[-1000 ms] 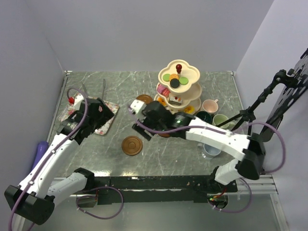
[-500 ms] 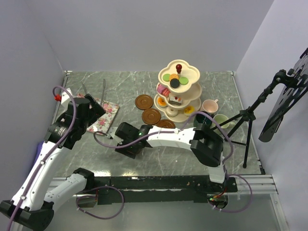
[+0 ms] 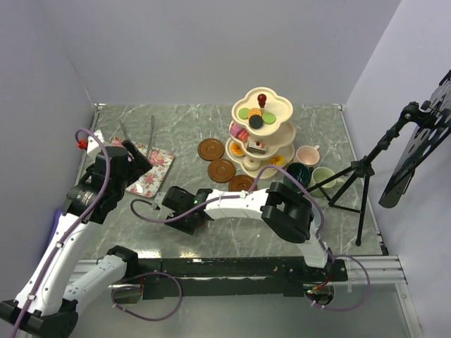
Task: Serve the afternoon tea
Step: Move the coaster to the center of the board, then move the cup to the center of the board.
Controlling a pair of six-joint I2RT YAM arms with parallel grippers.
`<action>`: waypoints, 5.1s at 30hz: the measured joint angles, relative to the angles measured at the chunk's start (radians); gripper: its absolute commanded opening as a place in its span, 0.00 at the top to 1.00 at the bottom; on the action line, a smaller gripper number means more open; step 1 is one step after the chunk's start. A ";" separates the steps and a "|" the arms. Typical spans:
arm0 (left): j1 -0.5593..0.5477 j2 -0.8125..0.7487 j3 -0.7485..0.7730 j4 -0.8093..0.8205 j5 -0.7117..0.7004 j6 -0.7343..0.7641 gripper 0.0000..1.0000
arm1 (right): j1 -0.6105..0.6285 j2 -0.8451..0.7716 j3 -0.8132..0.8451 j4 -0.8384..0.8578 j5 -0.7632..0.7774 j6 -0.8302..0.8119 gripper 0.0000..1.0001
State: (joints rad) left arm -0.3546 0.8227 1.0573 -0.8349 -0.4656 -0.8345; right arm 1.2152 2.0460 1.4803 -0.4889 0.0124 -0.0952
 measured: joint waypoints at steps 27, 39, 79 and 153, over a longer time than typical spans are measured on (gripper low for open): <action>0.008 0.122 0.021 0.051 -0.051 0.091 0.00 | -0.128 -0.357 -0.478 -0.048 0.163 0.457 0.59; 0.009 0.016 -0.015 0.098 -0.053 0.124 0.00 | -0.277 -0.421 -0.550 -0.126 0.246 0.623 0.60; -0.005 -0.026 -0.072 0.138 -0.055 0.169 0.00 | -0.349 -0.663 -0.690 -0.444 0.228 1.001 0.44; -0.015 -0.056 -0.061 0.120 -0.116 0.169 0.00 | -0.481 -0.824 -0.495 -0.551 0.522 0.887 0.35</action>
State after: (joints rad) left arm -0.3698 0.7670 0.9966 -0.7151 -0.5819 -0.6659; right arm 0.7345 1.2224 0.9852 -1.0397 0.5346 0.7918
